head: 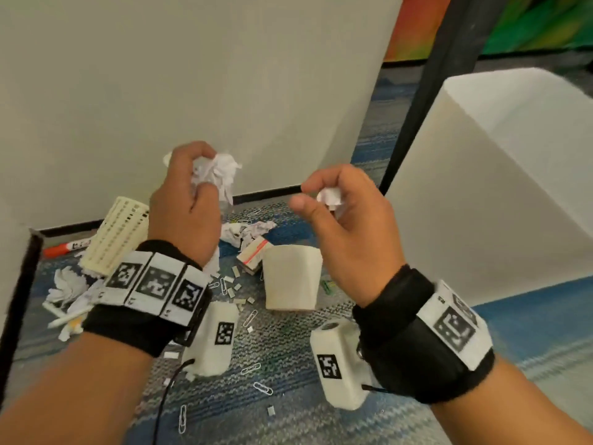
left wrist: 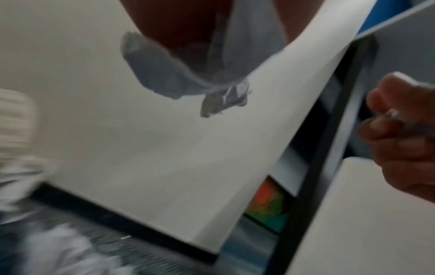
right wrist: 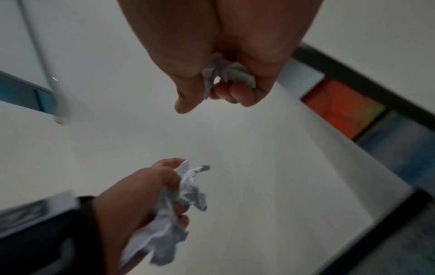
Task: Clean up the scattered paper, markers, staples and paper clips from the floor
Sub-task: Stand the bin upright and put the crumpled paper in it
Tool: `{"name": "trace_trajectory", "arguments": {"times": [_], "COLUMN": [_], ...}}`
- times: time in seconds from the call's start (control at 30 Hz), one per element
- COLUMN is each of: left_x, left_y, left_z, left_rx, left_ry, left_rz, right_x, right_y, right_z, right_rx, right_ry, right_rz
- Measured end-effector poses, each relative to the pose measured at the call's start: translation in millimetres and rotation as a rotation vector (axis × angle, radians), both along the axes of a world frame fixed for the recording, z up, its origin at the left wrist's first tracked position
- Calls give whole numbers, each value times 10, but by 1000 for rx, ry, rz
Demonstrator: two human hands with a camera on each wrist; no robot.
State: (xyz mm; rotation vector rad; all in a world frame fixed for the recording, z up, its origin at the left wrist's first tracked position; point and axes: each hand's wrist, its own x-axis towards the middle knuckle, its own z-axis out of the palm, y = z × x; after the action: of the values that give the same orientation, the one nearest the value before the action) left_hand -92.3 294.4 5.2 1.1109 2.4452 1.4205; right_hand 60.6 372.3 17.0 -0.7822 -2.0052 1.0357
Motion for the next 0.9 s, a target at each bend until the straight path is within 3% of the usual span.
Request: {"name": "trace_trajectory", "arguments": {"times": [0.17,0.3,0.4,0.5,0.6,0.7,0.83,0.9], "left_x": [640,1191,1428,1758,1941,1903,1739,1547], "left_y": [597,920,1171,1336,1390,1359,1247,1155], "left_z": [632,855,894,927,791,723,791,710], "left_rx": [378,560,559,607,326,240,446,503], "left_ry": [-59,-49,36,-154,-220,-145,-36,31], "left_rz": [-333,-548,-596,-739,-881,-861,-771,-663], "right_x": [619,1012,1274,1474,1606,1656,1565,1451], "right_y": [-8,162,290,441,530,527,433,332], "right_z": [599,754,778,736,661,647,699,729], "right_rx": [285,399,416,352,226,196,364,463], "right_ry": [156,119,84,-74,-226,-101,78,151], "right_rz": [-154,-330,-476,-567,-576,-629,-647,-564]}}
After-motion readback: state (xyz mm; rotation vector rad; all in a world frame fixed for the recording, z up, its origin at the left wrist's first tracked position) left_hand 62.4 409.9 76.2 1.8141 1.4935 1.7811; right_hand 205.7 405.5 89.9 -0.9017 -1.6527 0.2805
